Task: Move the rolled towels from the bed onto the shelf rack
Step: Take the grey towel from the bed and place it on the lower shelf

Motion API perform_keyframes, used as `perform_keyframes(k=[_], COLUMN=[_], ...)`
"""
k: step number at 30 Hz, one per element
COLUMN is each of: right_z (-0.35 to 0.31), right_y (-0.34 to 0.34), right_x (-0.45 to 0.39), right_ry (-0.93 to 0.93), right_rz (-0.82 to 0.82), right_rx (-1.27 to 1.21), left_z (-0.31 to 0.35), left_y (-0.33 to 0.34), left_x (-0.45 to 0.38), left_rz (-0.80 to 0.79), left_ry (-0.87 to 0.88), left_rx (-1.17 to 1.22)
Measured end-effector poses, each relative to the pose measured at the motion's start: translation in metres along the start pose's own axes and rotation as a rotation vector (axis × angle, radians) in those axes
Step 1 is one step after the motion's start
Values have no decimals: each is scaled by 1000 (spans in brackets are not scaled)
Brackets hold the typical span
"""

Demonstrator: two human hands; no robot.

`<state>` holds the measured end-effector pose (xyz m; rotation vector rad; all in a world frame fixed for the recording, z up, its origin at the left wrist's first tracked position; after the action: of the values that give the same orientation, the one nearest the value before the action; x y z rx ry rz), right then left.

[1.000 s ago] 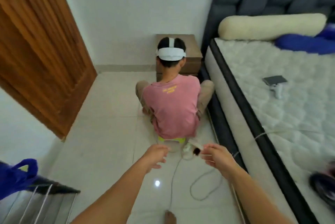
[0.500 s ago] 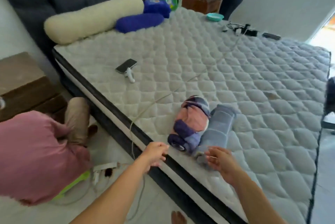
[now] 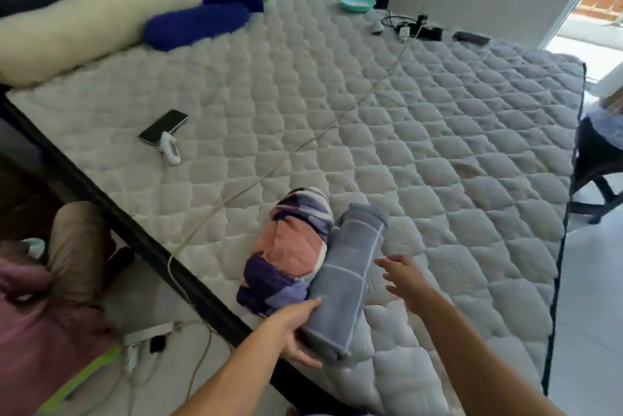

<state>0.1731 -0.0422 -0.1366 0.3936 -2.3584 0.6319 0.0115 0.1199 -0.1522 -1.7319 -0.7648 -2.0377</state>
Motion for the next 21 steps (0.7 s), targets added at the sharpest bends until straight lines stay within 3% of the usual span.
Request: perform_keyframes(k=[7,11,21], right_z=[-74,-85,-70], right_y=[-2,3,-14], right_x=[-64,-78,-39], right_ry=[-189,-195,-194], right_rz=[-22,-49,162], right_rx=[408,541,293], left_z=[1,-1,-12], left_y=[-1,-1,-11], left_x=[-16,-14,-3], left_rz=[65,66,28], left_ry=[-36,-38,68], left_rx=[123,94,62])
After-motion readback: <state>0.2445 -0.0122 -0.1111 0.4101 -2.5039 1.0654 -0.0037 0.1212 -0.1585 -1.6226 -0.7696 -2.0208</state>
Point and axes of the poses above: each hand's wrist, its own x-axis away from the middle knuckle, its own y-axis out of the palm, z = x × y, the point moved 5 cm from there along -x, towards the middle knuckle, and after that the axes turned 9 degrees about x, right-handed, at the moved point
